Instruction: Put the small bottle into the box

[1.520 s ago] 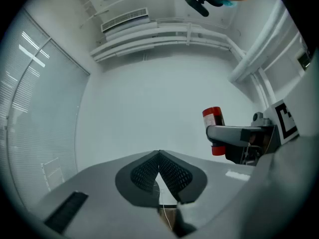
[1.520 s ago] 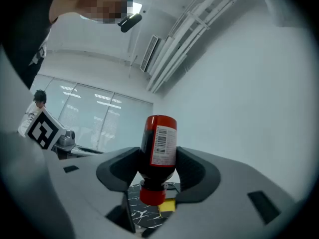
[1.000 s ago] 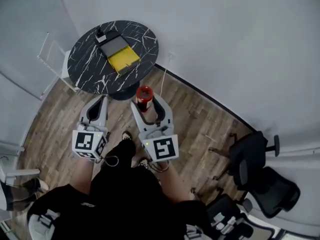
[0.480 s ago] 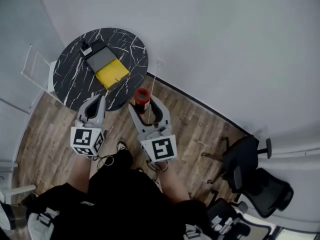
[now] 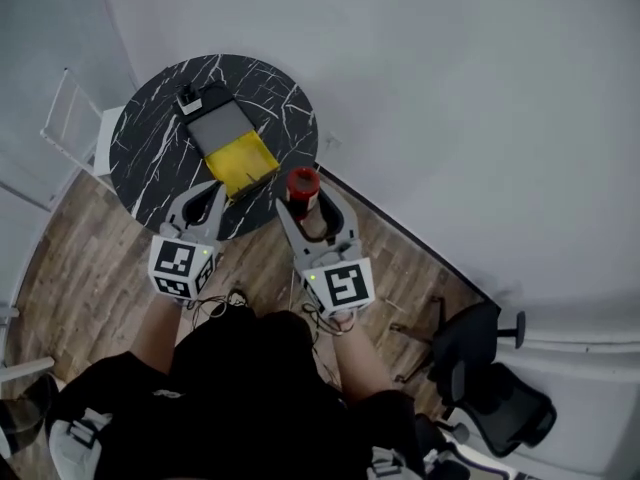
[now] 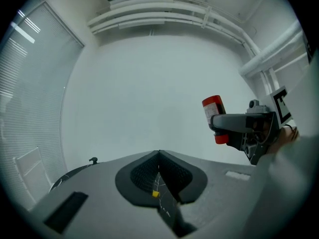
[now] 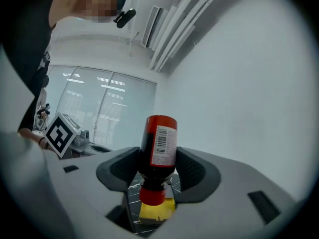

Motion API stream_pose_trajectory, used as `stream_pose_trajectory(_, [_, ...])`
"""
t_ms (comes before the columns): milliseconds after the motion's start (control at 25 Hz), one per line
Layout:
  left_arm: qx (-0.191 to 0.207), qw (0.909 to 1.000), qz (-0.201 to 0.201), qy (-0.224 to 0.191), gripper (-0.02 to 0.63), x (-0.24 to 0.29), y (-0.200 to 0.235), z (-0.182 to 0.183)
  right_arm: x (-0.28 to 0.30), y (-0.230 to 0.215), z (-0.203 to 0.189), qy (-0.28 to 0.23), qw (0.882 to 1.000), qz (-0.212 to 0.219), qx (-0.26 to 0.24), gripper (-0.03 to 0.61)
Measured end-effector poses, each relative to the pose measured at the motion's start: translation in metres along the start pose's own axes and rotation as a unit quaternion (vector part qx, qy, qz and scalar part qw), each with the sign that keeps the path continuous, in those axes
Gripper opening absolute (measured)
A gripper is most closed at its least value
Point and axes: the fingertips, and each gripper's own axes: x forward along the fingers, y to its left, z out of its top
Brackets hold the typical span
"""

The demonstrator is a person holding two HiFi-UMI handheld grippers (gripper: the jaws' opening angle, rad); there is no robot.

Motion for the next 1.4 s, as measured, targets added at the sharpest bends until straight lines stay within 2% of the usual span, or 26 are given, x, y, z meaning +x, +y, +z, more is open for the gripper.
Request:
stream_pose_trajectory(440, [-0.034, 0.9968, 0.051, 0.051, -0.002, 0.037, 0.063, -0.048, 0.085, -0.02, -0.059, 0.056, 0.993, 0.067, 0.075, 0.216])
stream_pose_trajectory(760, [-0.06, 0.987, 0.111, 0.099, -0.002, 0.095, 0.109, -0.083, 0.168, -0.044, -0.111, 0.121, 0.975, 0.151, 0.113, 0.216])
stream_pose_trajectory(1040, [-0.101, 0.9702, 0.16, 0.151, -0.002, 0.135, 0.14, -0.125, 0.232, -0.063, -0.168, 0.201, 0.945, 0.208, 0.153, 0.216])
stream_pose_trajectory(1400, [-0.138, 0.9416, 0.221, 0.213, -0.002, 0.15, 0.169, -0.182, 0.273, -0.044, -0.247, 0.293, 0.893, 0.293, 0.178, 0.216])
